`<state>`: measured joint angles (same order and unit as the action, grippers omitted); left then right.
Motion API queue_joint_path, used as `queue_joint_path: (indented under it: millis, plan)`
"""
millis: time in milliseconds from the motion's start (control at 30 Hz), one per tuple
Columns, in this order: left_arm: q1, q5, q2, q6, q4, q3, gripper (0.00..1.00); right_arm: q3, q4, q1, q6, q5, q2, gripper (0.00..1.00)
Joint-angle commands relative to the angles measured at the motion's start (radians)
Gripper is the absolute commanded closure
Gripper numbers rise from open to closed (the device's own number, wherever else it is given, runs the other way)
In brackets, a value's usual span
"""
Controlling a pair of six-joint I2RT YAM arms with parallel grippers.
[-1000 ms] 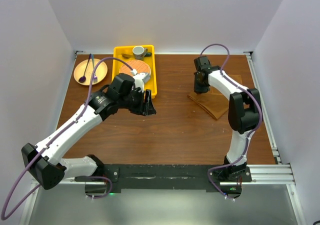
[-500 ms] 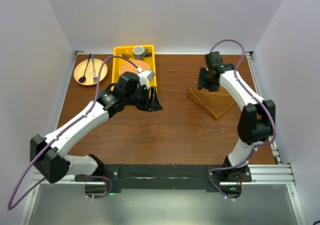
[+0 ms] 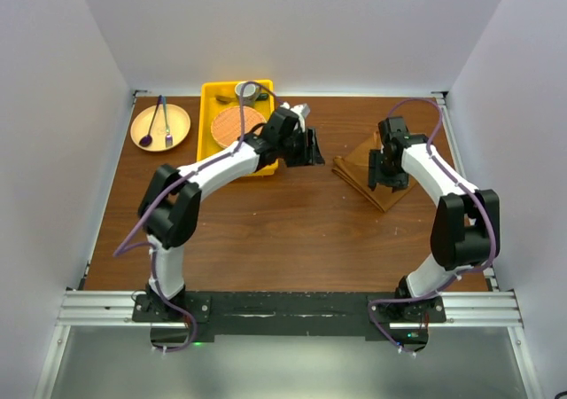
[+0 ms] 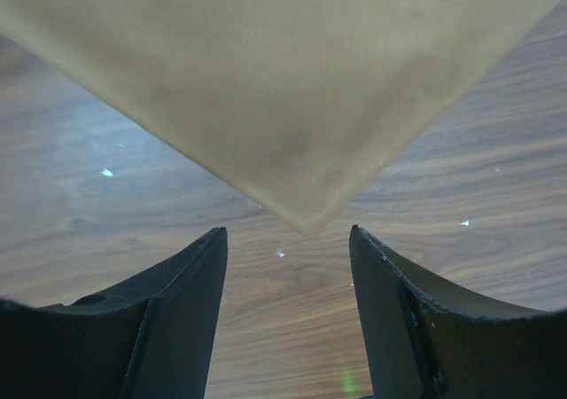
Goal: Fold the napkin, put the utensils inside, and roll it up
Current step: Fold the napkin
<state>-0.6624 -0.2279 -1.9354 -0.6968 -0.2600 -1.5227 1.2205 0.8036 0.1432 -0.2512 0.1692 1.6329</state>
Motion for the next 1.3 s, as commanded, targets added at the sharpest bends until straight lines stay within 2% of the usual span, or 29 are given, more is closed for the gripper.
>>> queue_joint_path:
  millis: [0, 200, 400, 700, 833, 1267]
  plan:
    - [-0.002, 0.016, -0.121, -0.017, 0.073, -0.149, 0.44, -0.029, -0.086, 0.013, 0.078, -0.022, -0.012, 0.41]
    - [-0.002, -0.019, -0.243, -0.059, 0.143, -0.24, 0.39, -0.021, -0.124, 0.025, 0.115, -0.045, 0.013, 0.51]
    - [0.004, 0.005, -0.307, -0.052, 0.162, -0.278, 0.36, -0.016, -0.119, 0.05, 0.128, -0.04, 0.03, 0.51]
    - [0.006, -0.036, -0.367, -0.082, 0.242, -0.281, 0.42, -0.016, -0.112, 0.068, 0.139, -0.033, 0.065, 0.53]
    - [0.004, -0.057, -0.393, -0.109, 0.245, -0.297, 0.46, -0.004, -0.106, 0.079, 0.141, -0.025, 0.084, 0.57]
    - [0.006, -0.088, -0.415, -0.116, 0.277, -0.318, 0.57, 0.011, -0.106, 0.093, 0.145, -0.004, 0.13, 0.6]
